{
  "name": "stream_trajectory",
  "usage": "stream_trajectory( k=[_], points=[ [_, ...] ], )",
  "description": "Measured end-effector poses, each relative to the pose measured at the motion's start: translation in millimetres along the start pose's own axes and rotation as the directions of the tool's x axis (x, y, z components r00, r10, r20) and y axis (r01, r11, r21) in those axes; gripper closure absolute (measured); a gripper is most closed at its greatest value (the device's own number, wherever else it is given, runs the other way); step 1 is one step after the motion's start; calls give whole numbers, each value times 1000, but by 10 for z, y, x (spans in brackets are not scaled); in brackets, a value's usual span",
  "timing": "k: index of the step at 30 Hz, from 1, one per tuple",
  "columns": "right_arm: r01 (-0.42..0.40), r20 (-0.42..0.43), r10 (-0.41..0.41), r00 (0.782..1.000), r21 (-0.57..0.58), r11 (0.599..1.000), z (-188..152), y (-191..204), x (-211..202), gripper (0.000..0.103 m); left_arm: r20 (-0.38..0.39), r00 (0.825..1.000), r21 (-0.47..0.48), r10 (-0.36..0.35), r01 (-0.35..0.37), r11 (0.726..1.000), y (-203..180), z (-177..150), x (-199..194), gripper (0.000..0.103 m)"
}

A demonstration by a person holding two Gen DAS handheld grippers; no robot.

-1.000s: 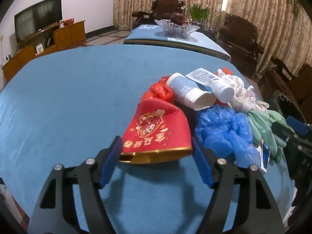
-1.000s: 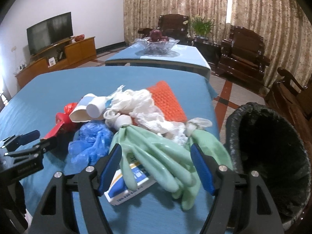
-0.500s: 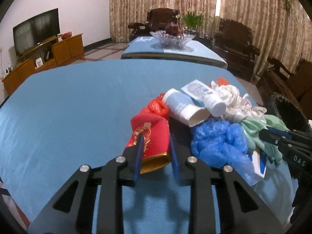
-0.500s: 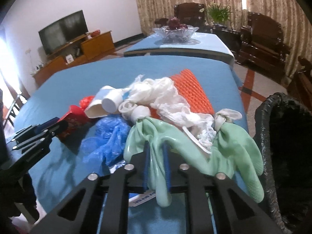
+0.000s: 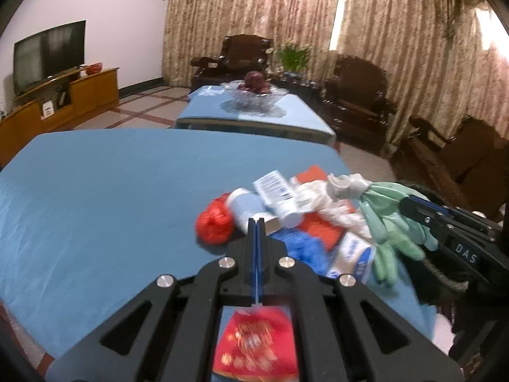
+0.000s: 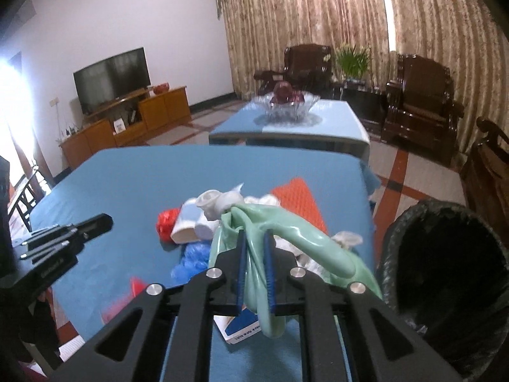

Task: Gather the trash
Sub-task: 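Lift the red packet with the left tool while the right tool lifts the green gloves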

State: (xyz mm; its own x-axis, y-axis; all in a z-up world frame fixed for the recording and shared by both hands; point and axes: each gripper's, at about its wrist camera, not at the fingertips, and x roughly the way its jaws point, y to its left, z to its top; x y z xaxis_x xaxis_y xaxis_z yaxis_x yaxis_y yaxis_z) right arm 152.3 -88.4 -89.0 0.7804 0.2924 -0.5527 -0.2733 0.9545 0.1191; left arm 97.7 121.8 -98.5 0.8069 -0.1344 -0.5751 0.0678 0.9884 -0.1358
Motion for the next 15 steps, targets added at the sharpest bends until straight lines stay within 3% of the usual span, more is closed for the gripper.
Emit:
stream_trajectory(
  k=[6, 11, 12, 14, 15],
  points=[
    [35, 7, -35, 999, 9, 999, -32, -130, -130, 92, -12, 1000, 10, -19, 19, 1000, -61, -2, 59, 103],
    [28, -5, -28, 1000, 40, 999, -159, -210, -171, 92, -113, 990, -7, -84, 84, 996, 21, -116, 128, 99],
    [29, -8, -29, 1000, 39, 999, -178, -219, -189, 92, -137, 987, -6, -89, 89, 996, 23, -171, 135, 96],
    [33, -17, -32, 999, 37, 999, -237, -229, -194, 92, -168, 981, -15, -99, 98, 995, 26, -283, 144, 67],
    [34, -23, -33, 999, 38, 999, -263, -235, -199, 92, -188, 977, -24, -100, 97, 995, 26, -349, 153, 61]
  ],
)
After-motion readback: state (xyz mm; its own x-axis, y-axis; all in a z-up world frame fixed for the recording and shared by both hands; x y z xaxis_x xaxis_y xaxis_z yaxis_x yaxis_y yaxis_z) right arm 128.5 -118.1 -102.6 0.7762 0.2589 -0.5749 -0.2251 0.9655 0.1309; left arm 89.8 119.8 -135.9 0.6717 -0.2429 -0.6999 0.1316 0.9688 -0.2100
